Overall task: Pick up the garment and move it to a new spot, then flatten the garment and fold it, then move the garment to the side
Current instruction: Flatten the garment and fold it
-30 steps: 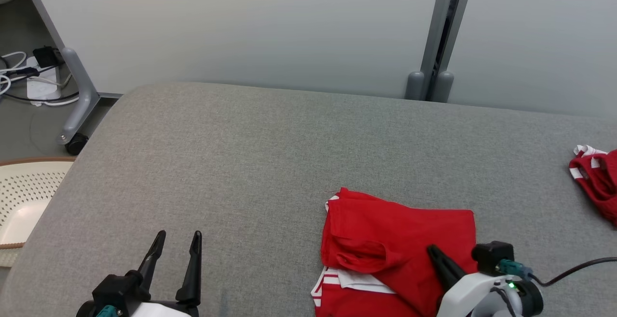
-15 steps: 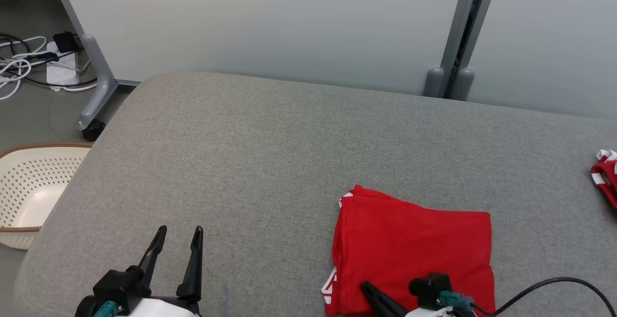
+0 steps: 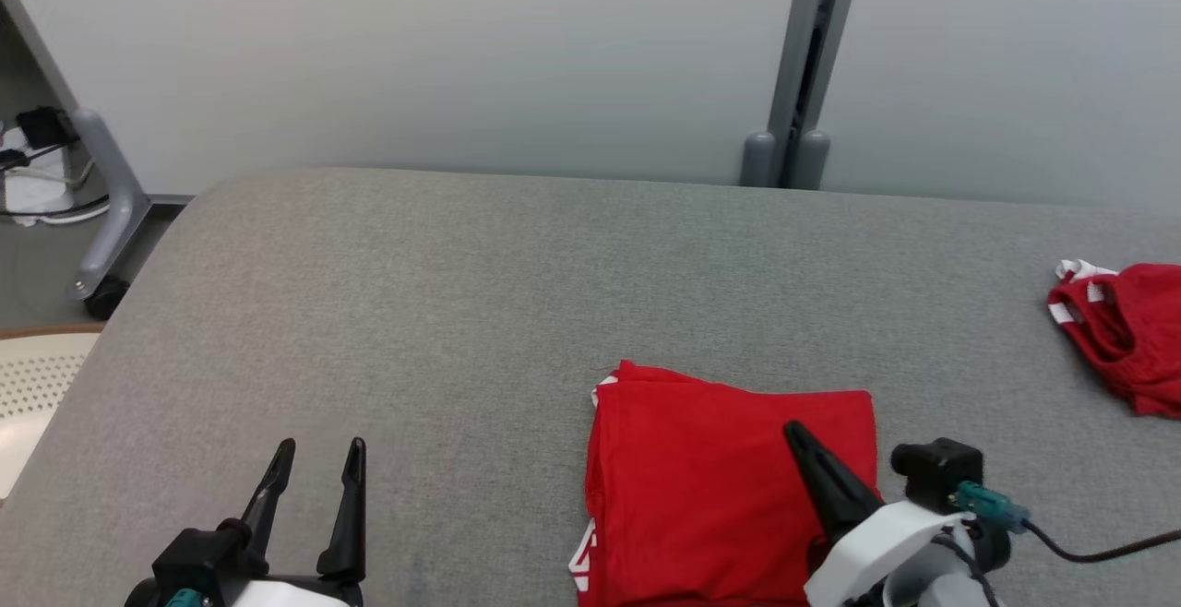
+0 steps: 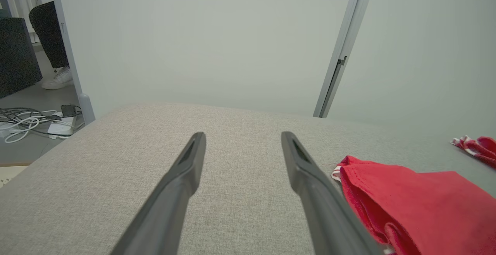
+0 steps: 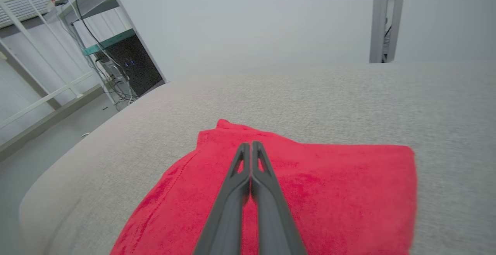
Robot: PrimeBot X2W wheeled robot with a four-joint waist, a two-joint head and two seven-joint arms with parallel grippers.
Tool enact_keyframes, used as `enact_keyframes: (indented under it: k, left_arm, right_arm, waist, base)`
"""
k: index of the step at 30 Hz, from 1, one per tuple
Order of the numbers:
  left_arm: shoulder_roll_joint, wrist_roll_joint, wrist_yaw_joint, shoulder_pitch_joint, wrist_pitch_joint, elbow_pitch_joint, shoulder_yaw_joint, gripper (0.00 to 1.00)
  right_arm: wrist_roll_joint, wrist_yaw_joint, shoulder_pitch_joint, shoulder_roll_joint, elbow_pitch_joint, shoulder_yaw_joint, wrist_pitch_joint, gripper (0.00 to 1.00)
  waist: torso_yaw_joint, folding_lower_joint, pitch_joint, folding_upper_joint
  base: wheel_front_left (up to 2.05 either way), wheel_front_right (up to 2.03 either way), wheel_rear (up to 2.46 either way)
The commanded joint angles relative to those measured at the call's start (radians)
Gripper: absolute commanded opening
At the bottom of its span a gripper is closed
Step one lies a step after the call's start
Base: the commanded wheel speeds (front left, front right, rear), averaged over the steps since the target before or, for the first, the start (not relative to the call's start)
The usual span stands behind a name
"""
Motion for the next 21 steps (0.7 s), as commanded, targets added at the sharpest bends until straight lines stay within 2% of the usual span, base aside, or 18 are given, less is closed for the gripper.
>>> enact_keyframes:
  k: [1, 5, 10, 17, 18, 19, 20, 21]
  left_arm:
    - [0.003, 0.003, -0.004, 0.008, -0.004, -0.008, 0.006, 1.0]
    - [0.003, 0.005, -0.004, 0.015, -0.004, -0.015, 0.018, 1.0]
    - [0.002, 0.003, -0.002, 0.024, -0.004, -0.024, 0.044, 1.0]
    - [0.002, 0.008, -0.001, 0.045, -0.004, -0.042, 0.093, 1.0]
    - [0.002, 0.009, -0.001, 0.049, -0.004, -0.045, 0.102, 1.0]
    - [0.002, 0.016, 0.003, 0.055, -0.004, -0.051, 0.108, 1.0]
    - [0.001, 0.022, 0.008, 0.064, -0.004, -0.058, 0.111, 1.0]
    - [0.001, 0.024, 0.013, 0.073, -0.004, -0.064, 0.113, 1.0]
  right_arm:
    - [-0.017, 0.0, 0.017, -0.009, -0.012, -0.028, -0.005, 0.0]
    - [-0.086, 0.0, 0.057, -0.025, -0.071, -0.161, -0.005, 0.0]
    - [-0.167, 0.0, 0.122, -0.041, -0.145, -0.271, -0.005, 0.0]
    - [-0.23, 0.0, 0.206, -0.059, -0.25, -0.317, -0.005, 0.0]
    - [-0.237, 0.0, 0.215, -0.06, -0.263, -0.322, -0.005, 0.03]
    - [-0.244, 0.0, 0.226, -0.061, -0.275, -0.329, -0.005, 0.43]
    - [-0.253, 0.0, 0.237, -0.064, -0.288, -0.336, -0.005, 0.94]
    - [-0.259, 0.0, 0.244, -0.064, -0.298, -0.343, -0.005, 1.0]
  waist:
    - [-0.029, 0.0, -0.011, -0.0001]
    - [-0.071, 0.0, -0.023, -0.0001]
    - [-0.114, 0.0, -0.04, -0.0001]
    - [-0.159, 0.0, -0.059, -0.0001]
    - [-0.163, 0.0, -0.062, -0.0001]
    - [-0.166, 0.0, -0.064, -0.0001]
    - [-0.168, 0.0, -0.066, -0.0001]
    - [-0.171, 0.0, -0.069, -0.0001]
  base:
    - [0.0, 0.0, 0.0]
    - [0.0, 0.0, 0.0]
    - [0.0, 0.0, 0.0]
    - [0.0, 0.0, 0.0]
    - [0.0, 0.0, 0.0]
    - [0.0, 0.0, 0.0]
    - [0.0, 0.0, 0.0]
    - [0.0, 0.0, 0.0]
